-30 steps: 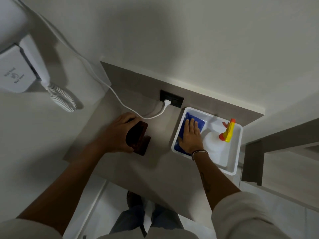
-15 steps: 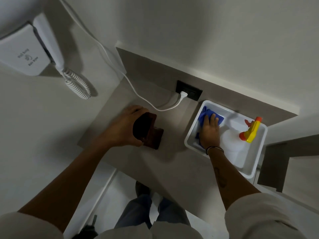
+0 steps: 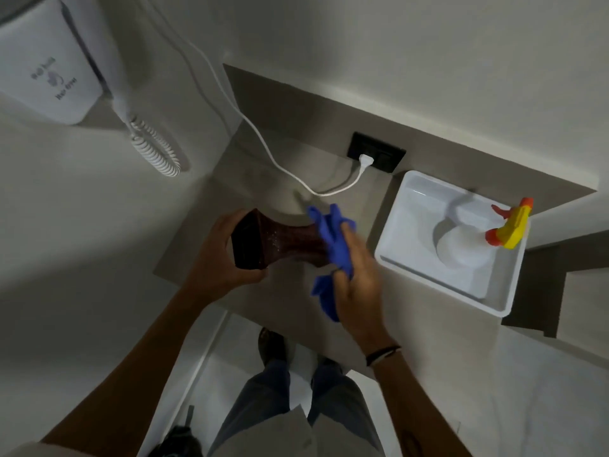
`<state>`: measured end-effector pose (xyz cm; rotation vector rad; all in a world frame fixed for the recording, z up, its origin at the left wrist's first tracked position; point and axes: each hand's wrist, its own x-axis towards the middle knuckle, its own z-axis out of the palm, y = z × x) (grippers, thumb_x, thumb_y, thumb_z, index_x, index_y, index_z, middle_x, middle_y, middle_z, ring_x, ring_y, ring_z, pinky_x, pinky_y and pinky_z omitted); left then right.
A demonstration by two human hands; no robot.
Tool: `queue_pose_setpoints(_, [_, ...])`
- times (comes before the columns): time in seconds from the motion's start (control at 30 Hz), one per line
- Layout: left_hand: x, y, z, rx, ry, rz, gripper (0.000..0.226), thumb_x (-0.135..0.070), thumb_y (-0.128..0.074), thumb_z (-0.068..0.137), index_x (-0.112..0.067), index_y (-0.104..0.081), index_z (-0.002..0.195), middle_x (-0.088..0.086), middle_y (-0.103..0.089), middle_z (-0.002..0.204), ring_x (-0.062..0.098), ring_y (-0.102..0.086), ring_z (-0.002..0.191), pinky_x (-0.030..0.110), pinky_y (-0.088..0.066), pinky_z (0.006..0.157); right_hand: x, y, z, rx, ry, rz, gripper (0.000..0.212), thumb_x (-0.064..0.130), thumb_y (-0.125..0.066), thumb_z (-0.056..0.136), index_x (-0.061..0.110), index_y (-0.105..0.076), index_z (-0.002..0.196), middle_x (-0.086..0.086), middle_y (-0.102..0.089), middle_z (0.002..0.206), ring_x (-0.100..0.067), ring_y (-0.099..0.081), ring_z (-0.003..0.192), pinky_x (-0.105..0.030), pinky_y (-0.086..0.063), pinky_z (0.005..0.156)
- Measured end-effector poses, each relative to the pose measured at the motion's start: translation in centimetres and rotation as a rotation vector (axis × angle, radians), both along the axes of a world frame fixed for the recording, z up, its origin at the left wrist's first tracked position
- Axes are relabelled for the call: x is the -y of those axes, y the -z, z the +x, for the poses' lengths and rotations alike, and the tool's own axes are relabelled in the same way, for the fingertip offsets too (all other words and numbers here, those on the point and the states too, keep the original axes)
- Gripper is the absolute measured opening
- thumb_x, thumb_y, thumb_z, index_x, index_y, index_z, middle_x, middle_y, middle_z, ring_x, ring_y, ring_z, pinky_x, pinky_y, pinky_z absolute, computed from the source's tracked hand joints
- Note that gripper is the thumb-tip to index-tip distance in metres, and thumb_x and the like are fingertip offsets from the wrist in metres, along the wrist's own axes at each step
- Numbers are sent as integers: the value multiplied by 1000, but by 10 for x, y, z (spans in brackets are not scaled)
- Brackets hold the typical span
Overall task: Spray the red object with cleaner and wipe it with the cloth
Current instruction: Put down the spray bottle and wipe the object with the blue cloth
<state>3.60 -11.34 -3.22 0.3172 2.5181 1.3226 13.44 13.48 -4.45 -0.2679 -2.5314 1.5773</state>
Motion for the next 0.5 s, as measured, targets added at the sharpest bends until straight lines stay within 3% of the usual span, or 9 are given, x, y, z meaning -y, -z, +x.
queue_pose_setpoints(0.07, [3, 6, 1, 15, 6, 31, 113, -48, -89, 54, -21, -42, 153, -12, -49, 139, -18, -45, 130, 7, -36, 108, 38, 6, -6, -103, -192, 155, 79, -15, -58, 92, 5, -28, 162, -12, -30, 171, -34, -36, 158, -49, -33, 129])
queue_pose_setpoints(0.13, [6, 10, 1, 24, 4, 39, 110, -48, -87, 56, -15, -42, 151, -5, -49, 143, -19, -44, 130, 6, -35, 110, 69, 18, -10, -109, -384, 350, 92, -11, -64, 85, 2, -20, 166, -18, -17, 176, -33, -16, 165, -51, -22, 133])
queue_pose_setpoints(0.2, [13, 15, 1, 26, -1, 27, 114, -46, -88, 56, -7, -43, 153, 6, -49, 147, -4, -47, 132, 7, -34, 111, 73, 34, -14, -65, -412, 484, 97, -5, -66, 89, 7, -11, 168, -15, -6, 178, -30, -5, 166, -54, -15, 134])
queue_pose_setpoints(0.27, [19, 18, 4, 29, -9, 15, 119, -40, -93, 55, -6, -40, 157, 3, -45, 148, 1, -46, 132, 3, -33, 108, 52, 47, -17, 20, -341, 575, 93, -6, -65, 95, 12, -7, 165, -10, -3, 176, -31, -5, 165, -57, -13, 134])
queue_pose_setpoints(0.37, [22, 20, 5, 30, -6, 17, 121, -35, -95, 56, -9, -38, 159, -2, -43, 146, -13, -44, 128, -1, -32, 106, 29, 53, -20, 165, -224, 559, 96, -11, -62, 94, 14, -3, 165, -7, 3, 176, -30, 3, 166, -59, -8, 134])
queue_pose_setpoints(0.43, [19, 18, 3, 28, -3, 17, 119, -37, -94, 56, -8, -40, 157, 0, -44, 147, -3, -44, 130, 0, -32, 105, 51, 46, -21, 113, -245, 450, 104, -6, -65, 92, 21, 4, 166, -1, 7, 177, -26, 7, 166, -59, -8, 134])
queue_pose_setpoints(0.5, [18, 16, 1, 33, 0, 27, 116, -44, -88, 53, -5, -44, 153, 5, -47, 147, 6, -46, 132, 3, -34, 105, 86, 41, -14, -22, -356, 346, 107, 2, -64, 92, 25, 7, 168, 7, 13, 178, -22, 9, 166, -51, -2, 136])
